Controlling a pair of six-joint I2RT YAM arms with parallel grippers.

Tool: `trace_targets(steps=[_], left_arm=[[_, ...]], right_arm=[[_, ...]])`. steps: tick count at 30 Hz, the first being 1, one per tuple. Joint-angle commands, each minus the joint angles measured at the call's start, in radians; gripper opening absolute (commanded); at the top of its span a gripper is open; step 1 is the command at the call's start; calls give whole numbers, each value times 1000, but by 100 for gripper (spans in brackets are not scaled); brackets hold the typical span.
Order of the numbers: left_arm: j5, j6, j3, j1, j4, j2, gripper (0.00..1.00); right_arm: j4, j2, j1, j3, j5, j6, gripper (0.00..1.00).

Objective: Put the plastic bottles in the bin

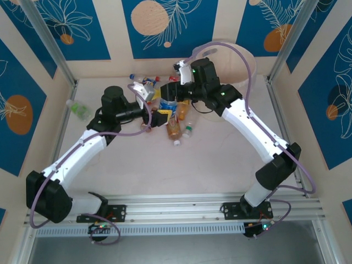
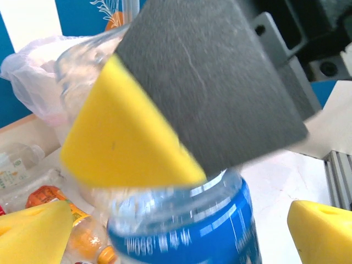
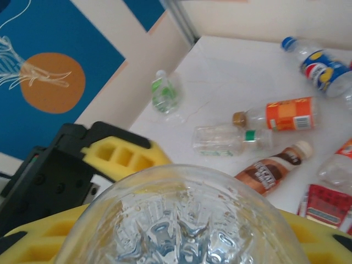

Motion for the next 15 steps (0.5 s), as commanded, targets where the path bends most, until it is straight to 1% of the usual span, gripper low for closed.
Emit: trace_targets(steps=[1,4,8,11,15], left_arm=[[-35,-10,1,-7,14,-79,100],[-102,-17,-33,-7,-1,-140,100],[-304,-46,-43,-6,-84,-197,100],[-418,-79,-46,-5,-131,-211,100],[-474,-99,-52,-5,-148,-209,100]], right_arm=[[-3,-70,-26,13,95,-29,40],[-7,-79,-64,49,166,-69,40],[2,-50,-140,145,267,-126,40],[27,6,-199,245,332,-165,40],[62,130,-243,409,428,-250,40]])
